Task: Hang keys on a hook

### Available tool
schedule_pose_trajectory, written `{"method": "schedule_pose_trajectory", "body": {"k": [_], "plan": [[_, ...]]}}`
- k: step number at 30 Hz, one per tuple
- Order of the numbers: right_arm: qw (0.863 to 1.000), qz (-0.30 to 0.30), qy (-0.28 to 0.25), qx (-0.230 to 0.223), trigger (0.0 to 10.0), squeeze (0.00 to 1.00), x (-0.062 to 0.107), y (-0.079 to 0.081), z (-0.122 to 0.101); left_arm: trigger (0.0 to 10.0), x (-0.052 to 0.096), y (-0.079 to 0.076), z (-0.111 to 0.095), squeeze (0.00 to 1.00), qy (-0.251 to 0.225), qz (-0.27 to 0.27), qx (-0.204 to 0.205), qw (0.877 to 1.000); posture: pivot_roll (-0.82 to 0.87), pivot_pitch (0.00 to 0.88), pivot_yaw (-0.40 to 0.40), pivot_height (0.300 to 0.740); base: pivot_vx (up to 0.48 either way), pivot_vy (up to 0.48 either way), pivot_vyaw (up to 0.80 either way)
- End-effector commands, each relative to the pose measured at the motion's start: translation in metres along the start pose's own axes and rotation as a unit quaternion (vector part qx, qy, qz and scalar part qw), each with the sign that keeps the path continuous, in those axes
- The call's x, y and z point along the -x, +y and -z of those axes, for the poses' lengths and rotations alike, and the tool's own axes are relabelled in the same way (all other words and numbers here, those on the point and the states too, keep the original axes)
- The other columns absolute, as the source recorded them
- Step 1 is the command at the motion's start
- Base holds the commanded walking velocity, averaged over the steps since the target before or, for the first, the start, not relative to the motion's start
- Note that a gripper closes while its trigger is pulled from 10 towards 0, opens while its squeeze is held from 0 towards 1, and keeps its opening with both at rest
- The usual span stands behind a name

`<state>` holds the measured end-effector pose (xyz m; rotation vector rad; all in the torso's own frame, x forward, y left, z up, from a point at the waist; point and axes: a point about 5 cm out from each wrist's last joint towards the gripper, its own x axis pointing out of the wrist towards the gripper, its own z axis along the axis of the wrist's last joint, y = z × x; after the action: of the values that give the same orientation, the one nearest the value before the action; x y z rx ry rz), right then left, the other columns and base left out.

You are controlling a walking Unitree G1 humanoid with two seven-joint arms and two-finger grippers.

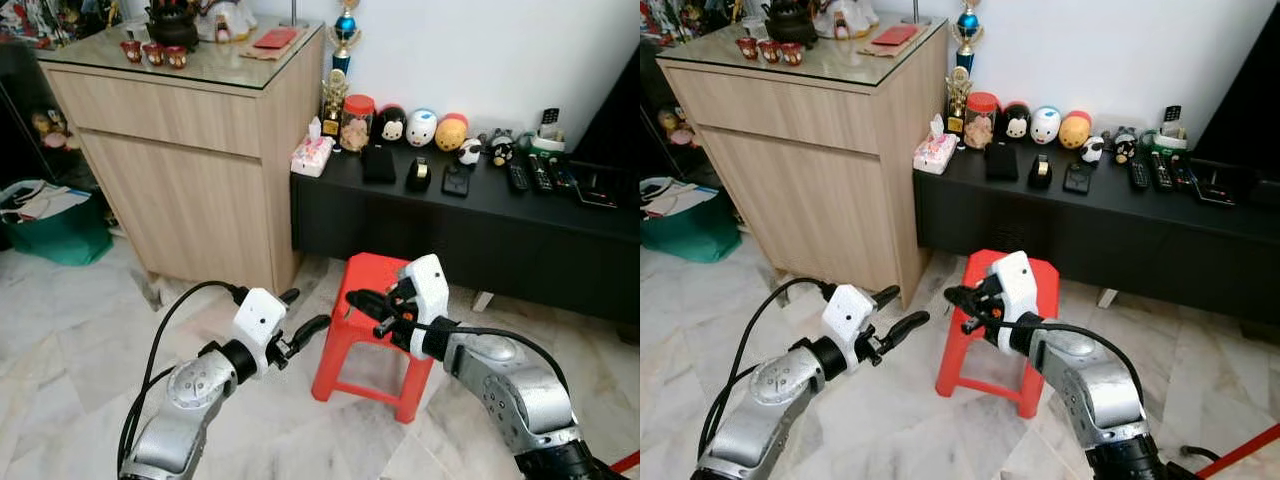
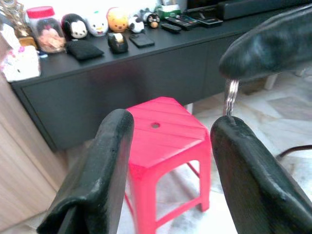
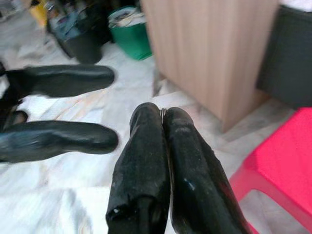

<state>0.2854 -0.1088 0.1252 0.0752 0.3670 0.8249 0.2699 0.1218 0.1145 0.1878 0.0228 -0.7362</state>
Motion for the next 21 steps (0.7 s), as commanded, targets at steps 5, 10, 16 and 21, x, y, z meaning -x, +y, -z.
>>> {"method": "schedule_pose_trajectory", "body": {"k": [5, 10, 16, 21], "plan": [[0.998, -0.048, 0.019, 0.021, 10.0, 0.00, 0.003, 0.015, -0.004, 10.0, 0.004, -0.016, -0.007, 0.00, 0.018, 0.089, -0.003, 0.996, -0.01, 0.000, -0.076, 0.740, 0.000, 0.000, 0.00], [0.998, -0.052, 0.032, 0.027, 10.0, 0.00, 0.002, 0.015, -0.001, 10.0, 0.005, -0.021, -0.006, 0.00, 0.034, 0.120, -0.007, 0.992, 0.00, 0.000, -0.077, 0.740, 0.000, 0.000, 0.00], [0.996, -0.071, 0.040, 0.031, 10.0, 0.00, 0.007, 0.019, -0.003, 10.0, 0.007, -0.021, -0.009, 0.00, 0.051, 0.146, -0.014, 0.988, -0.01, 0.000, -0.077, 0.740, 0.000, 0.000, 0.00], [0.995, -0.078, 0.045, 0.036, 10.0, 0.00, 0.010, 0.021, -0.003, 10.0, 0.004, -0.020, -0.012, 0.00, 0.049, 0.146, -0.016, 0.988, -0.01, 0.000, -0.081, 0.740, 0.000, 0.000, 0.00]]}}
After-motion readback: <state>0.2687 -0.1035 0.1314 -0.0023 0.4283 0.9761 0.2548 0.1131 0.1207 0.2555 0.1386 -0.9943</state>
